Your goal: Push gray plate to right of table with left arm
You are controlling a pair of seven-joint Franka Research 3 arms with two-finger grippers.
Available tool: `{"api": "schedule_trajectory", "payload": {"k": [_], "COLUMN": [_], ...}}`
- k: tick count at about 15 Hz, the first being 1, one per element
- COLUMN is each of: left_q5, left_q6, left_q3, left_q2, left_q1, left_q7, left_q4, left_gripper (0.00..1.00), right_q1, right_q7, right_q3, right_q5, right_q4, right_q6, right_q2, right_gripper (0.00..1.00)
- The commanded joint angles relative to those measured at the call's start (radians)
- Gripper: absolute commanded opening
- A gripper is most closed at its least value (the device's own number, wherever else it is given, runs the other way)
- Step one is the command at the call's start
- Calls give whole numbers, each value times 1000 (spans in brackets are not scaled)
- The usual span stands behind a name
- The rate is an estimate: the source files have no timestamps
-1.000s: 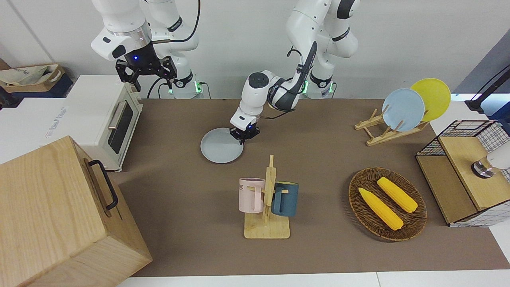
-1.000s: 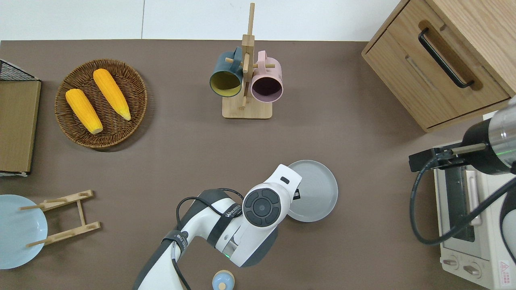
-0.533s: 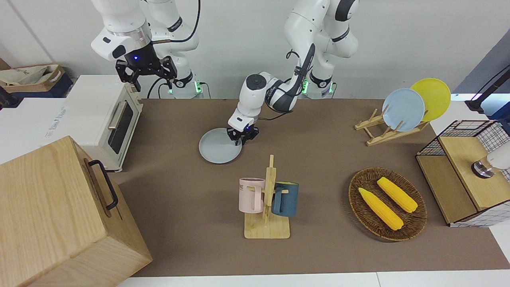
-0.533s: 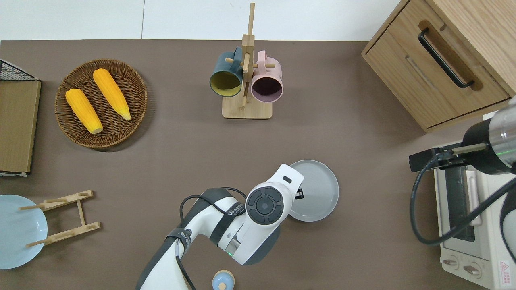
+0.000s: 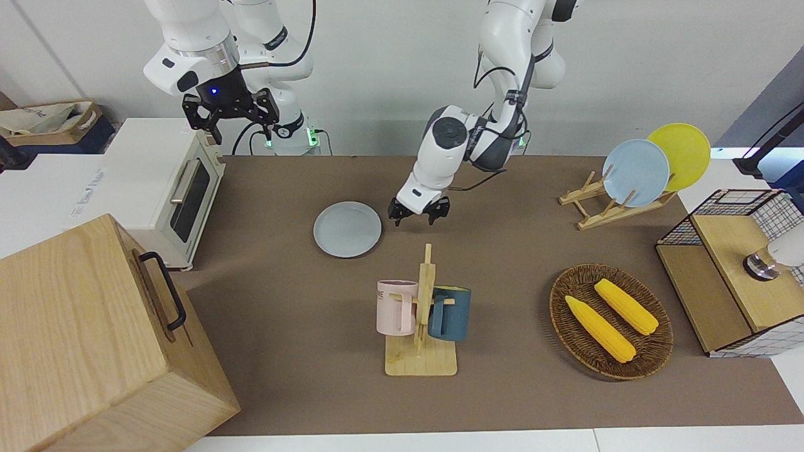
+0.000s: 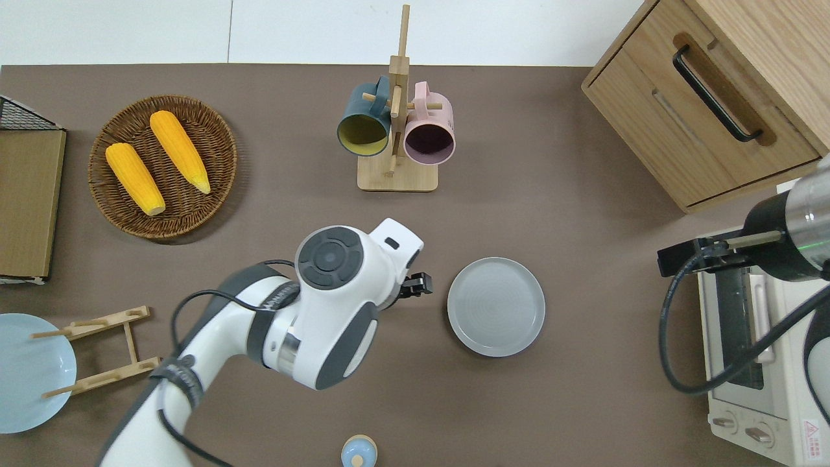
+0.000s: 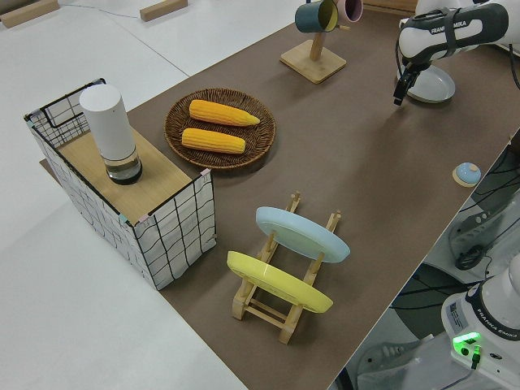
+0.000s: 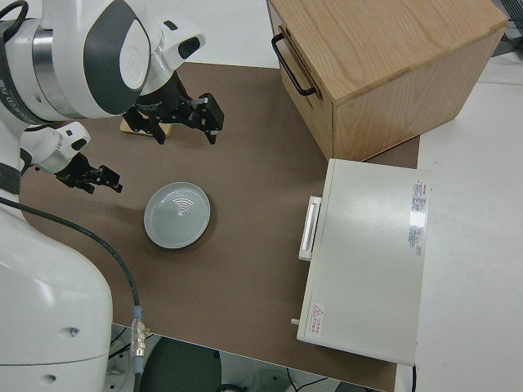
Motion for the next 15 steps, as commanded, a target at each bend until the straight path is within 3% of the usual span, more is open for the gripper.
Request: {"api": "schedule_trajectory", "payload": {"k": [1,5,9,15], "left_q5": [-22,22,116,180], "left_q6": [-177,-356,-522,-643], "left_q3": [0,-1,5,31], "left_q2": [-136,-210,-213,-210], "left_q1": [122,269,375,472], "left_q7": [157,332,451,600], "left_q4": [-20,24,148,311], "left_gripper": [987,991,991,991], "right_q1": [-11,-11,-11,-11], "right_q7": [-3,-3,-3,-1], "right_q3": [6,4,6,6], "right_q5": [8,10,8,8], "right_q4": [1,-1,-1,-1], "right_q6": [-12,-12,-12,-12], "right_q2": [-8,-8,-8,-8], "right_gripper": [983,983,983,983]}}
